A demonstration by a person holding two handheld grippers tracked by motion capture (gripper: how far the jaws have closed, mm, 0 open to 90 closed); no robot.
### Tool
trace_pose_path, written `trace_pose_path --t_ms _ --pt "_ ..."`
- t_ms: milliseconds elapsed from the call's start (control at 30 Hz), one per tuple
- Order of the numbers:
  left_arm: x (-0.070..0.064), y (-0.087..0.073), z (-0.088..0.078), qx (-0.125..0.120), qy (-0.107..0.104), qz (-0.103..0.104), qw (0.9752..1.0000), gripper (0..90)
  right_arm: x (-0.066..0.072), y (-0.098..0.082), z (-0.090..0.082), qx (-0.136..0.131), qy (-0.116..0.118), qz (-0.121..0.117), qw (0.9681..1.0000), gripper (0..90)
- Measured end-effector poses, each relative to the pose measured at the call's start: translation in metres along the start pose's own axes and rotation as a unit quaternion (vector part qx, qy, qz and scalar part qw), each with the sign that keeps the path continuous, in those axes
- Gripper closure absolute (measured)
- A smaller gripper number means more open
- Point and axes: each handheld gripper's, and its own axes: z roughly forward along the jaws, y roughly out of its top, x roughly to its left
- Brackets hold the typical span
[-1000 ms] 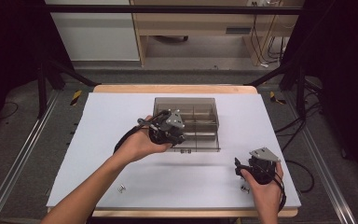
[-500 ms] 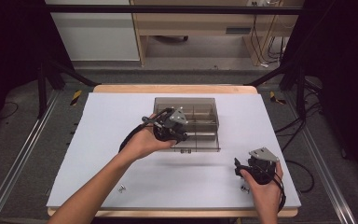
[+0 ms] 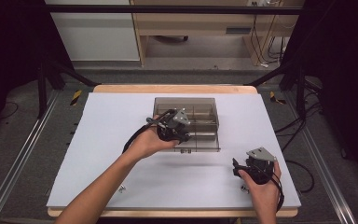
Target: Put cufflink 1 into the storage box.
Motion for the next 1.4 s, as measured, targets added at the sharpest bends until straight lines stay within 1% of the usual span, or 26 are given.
trace_pose_path --t_ms 133,233,333,500,600,667,767,867,933,967,1000,1033,1067,1133,1200,1233,1300,1333,1400 --pt "0.004 -0.004 0.003 -0.001 -0.008 -0.004 1.0000 72.9 0.000 0.000 0.001 0.002 0.001 -0.003 1.0000 11.0" --pt "0.003 -0.006 0.007 0.010 -0.012 -0.001 0.9999 72.9 0.001 0.000 0.001 0.002 0.001 -0.002 1.0000 11.0" --pt "0.003 -0.005 0.009 0.004 -0.014 -0.002 0.9999 72.9 0.001 0.000 0.001 0.002 0.000 -0.007 1.0000 11.5" --pt "0.004 -0.005 0.010 0.005 -0.015 0.002 0.9999 72.6 0.001 -0.001 0.002 0.002 0.001 -0.009 1.0000 11.8" --pt "0.005 -0.005 0.008 -0.007 -0.015 0.000 0.9999 70.4 0.001 -0.001 0.002 0.002 0.001 -0.010 0.9999 11.8" --pt "0.005 -0.003 0.003 -0.018 -0.011 -0.002 0.9998 69.7 0.002 0.000 0.002 0.001 0.000 -0.011 0.9999 11.9" --pt "0.007 -0.002 -0.005 -0.041 0.001 -0.004 0.9991 68.0 0.002 0.001 0.000 -0.002 0.001 -0.012 0.9999 12.5" --pt "0.007 -0.002 -0.015 -0.063 0.017 -0.005 0.9978 64.7 0.004 0.002 -0.001 -0.011 0.000 -0.008 0.9999 18.6" --pt "0.006 -0.003 -0.022 -0.070 0.027 -0.005 0.9972 60.4 0.005 0.004 -0.002 -0.011 0.000 -0.012 0.9999 21.4" --pt "0.005 -0.004 -0.025 -0.070 0.035 -0.005 0.9969 58.1 0.006 0.005 -0.003 -0.011 0.000 -0.019 0.9998 22.8" --pt "0.004 -0.005 -0.027 -0.076 0.039 -0.008 0.9963 55.0 0.007 0.006 -0.004 -0.012 0.001 -0.022 0.9997 24.2" --pt "0.004 -0.006 -0.030 -0.075 0.043 -0.005 0.9962 52.8 0.008 0.008 -0.005 -0.014 0.003 -0.026 0.9996 26.1" --pt "0.002 -0.007 -0.033 -0.077 0.046 -0.007 0.9960 50.1 0.009 0.009 -0.005 -0.016 0.007 -0.031 0.9994 28.7" --pt "0.000 -0.010 -0.038 -0.079 0.054 -0.018 0.9953 43.3 0.011 0.014 -0.004 -0.016 0.019 -0.041 0.9989 34.3" --pt "-0.002 -0.013 -0.043 -0.082 0.064 -0.028 0.9942 33.8 0.013 0.019 -0.004 -0.015 0.026 -0.057 0.9979 38.7" --pt "-0.003 -0.015 -0.046 -0.084 0.066 -0.033 0.9937 29.3 0.014 0.022 -0.005 -0.011 0.032 -0.063 0.9974 39.3" --pt "-0.004 -0.020 -0.053 -0.090 0.063 -0.045 0.9929 21.3 0.015 0.027 -0.007 -0.001 0.042 -0.074 0.9964 40.8" --pt "-0.004 -0.023 -0.057 -0.092 0.063 -0.048 0.9926 17.1 0.015 0.030 -0.008 0.002 0.042 -0.082 0.9957 41.0" --pt "-0.006 -0.030 -0.065 -0.098 0.072 -0.052 0.9912 13.4 0.014 0.034 -0.010 0.015 0.043 -0.083 0.9955 41.1"
